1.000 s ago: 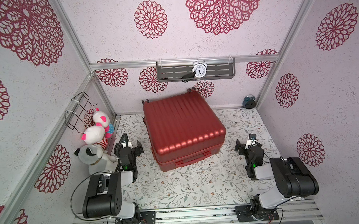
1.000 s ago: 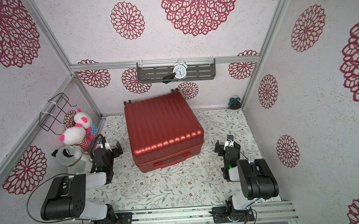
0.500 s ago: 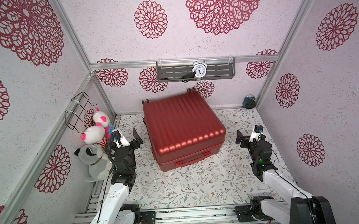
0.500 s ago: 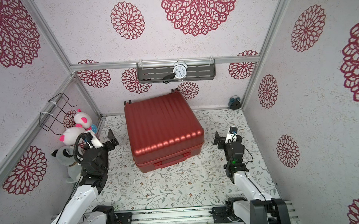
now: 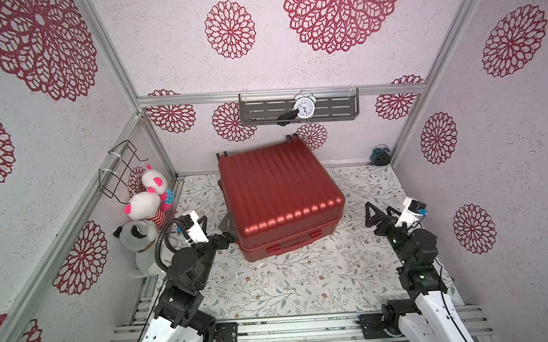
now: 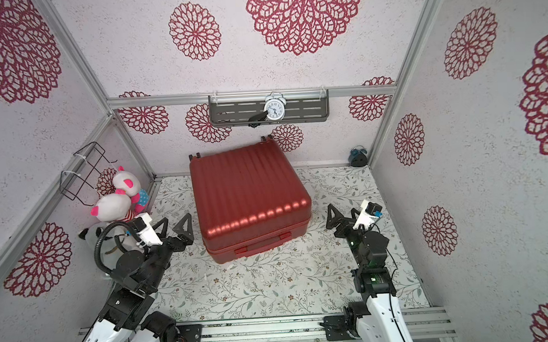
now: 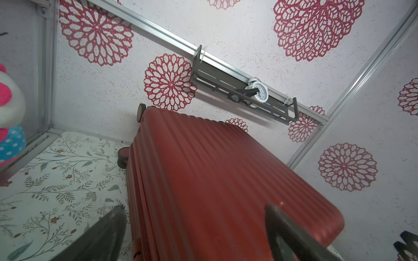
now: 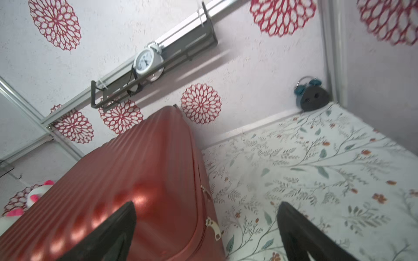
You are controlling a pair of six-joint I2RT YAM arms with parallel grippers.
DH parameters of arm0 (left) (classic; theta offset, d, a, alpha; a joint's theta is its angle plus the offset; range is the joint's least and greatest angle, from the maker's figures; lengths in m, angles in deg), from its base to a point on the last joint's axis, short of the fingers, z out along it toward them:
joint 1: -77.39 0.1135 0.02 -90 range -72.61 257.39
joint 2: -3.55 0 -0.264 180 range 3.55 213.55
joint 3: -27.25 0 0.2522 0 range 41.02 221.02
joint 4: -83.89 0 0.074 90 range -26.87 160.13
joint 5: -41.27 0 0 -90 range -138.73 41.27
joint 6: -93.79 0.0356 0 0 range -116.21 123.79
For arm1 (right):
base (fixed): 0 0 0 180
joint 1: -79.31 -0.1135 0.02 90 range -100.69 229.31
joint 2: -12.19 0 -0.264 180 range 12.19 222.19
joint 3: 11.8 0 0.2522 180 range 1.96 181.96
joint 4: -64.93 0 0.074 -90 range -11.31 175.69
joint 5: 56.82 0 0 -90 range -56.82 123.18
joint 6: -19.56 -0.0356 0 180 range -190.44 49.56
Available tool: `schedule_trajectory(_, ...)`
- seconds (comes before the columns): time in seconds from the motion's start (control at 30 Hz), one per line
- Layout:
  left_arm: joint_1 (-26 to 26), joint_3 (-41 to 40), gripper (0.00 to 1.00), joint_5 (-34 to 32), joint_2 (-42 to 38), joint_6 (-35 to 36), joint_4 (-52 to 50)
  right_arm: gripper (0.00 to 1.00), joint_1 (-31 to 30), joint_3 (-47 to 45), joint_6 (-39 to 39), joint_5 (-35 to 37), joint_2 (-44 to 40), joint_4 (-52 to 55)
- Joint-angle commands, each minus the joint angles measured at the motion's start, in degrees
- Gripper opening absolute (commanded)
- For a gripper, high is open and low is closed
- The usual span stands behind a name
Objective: Open the suitcase zippers
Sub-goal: Adjust the suitcase at the center of the board.
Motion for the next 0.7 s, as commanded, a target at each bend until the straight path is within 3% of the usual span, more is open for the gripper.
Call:
schedule_trajectory(0.0,-0.23,-2.19,0.98,0.55,-1.08,0.68,-0.77,0.99,0.30,1.12,-3.44,-7.68,3.67,-2.99)
schedule_trajectory(0.13,-0.20,-1.03,0.98,3.79,0.42,0.34,-1.33,0.99,0.26,1.49,-4.90,-13.74,6.30,-7.11)
schedule_trajectory(0.33,-0.08,-5.57,0.98,-2.27,-1.78,-6.08,2.04,0.99,-0.05,1.57,-5.73,-19.69,11.71,-15.54)
schedule_trajectory(0.47,-0.05,-7.80,0.98,0.05,-4.09,-6.89,4.80,0.94,-0.98,4.56,-5.47,-21.79,19.76,-18.39)
schedule_trajectory(0.67,-0.16,-7.43,0.98,1.31,-4.63,-6.77,4.07,0.91,-7.23,10.88,-2.14,-24.71,29.05,-16.95)
